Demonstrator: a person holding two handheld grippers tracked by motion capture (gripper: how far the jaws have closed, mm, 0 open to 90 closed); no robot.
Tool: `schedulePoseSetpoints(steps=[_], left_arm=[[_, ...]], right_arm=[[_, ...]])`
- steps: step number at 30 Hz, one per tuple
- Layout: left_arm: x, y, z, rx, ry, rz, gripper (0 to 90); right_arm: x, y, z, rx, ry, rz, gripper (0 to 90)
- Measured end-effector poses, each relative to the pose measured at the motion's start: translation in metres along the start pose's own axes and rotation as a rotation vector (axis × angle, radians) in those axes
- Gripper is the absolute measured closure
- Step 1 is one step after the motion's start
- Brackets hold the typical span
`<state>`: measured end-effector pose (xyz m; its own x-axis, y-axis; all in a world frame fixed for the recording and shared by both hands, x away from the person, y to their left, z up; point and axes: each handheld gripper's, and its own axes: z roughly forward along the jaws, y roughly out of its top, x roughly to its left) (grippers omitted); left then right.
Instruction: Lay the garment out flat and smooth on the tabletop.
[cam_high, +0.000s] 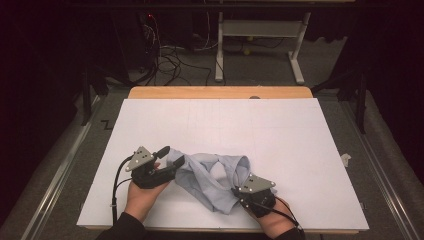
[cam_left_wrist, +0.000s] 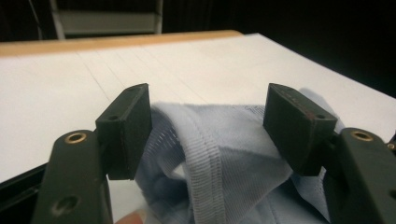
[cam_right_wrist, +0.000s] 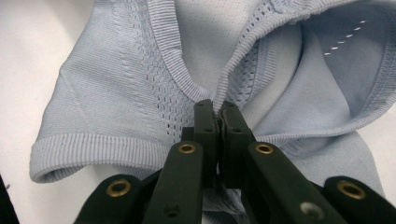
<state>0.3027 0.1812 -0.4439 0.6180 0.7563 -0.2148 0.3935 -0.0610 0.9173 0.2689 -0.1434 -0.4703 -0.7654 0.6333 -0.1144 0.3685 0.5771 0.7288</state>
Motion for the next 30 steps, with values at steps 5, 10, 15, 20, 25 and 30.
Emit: schedulePoseSetpoints(steps=[5, 10, 15, 20, 25, 30], left_arm=[[-0.001, -0.003, 0.003, 0.057, -0.048, 0.007, 62.8], [-0.005, -0.001, 0.001, 0.053, -0.03, 0.059, 80.2], [-0.005, 0.011, -0.006, -0.025, 0.05, 0.11, 81.0], [-0.005, 0.036, -0.002, -0.062, 0.081, 0.17, 81.0], [-0.009, 0.064, 0.003, -0.109, 0.106, 0.219, 81.1], [-0.017, 0.075, 0.007, -0.157, 0.116, 0.258, 81.0]], right_arm=[[-0.003, -0.001, -0.003, -0.016, -0.016, 0.017, 88.1], [-0.012, -0.001, -0.009, -0.056, -0.053, 0.05, 88.1], [-0.024, 0.006, -0.02, -0.146, -0.106, 0.095, 88.2], [-0.037, 0.015, -0.033, -0.25, -0.177, 0.126, 88.3], [-0.044, 0.019, -0.043, -0.324, -0.226, 0.146, 88.3], [-0.052, 0.021, -0.053, -0.385, -0.272, 0.156, 88.3]])
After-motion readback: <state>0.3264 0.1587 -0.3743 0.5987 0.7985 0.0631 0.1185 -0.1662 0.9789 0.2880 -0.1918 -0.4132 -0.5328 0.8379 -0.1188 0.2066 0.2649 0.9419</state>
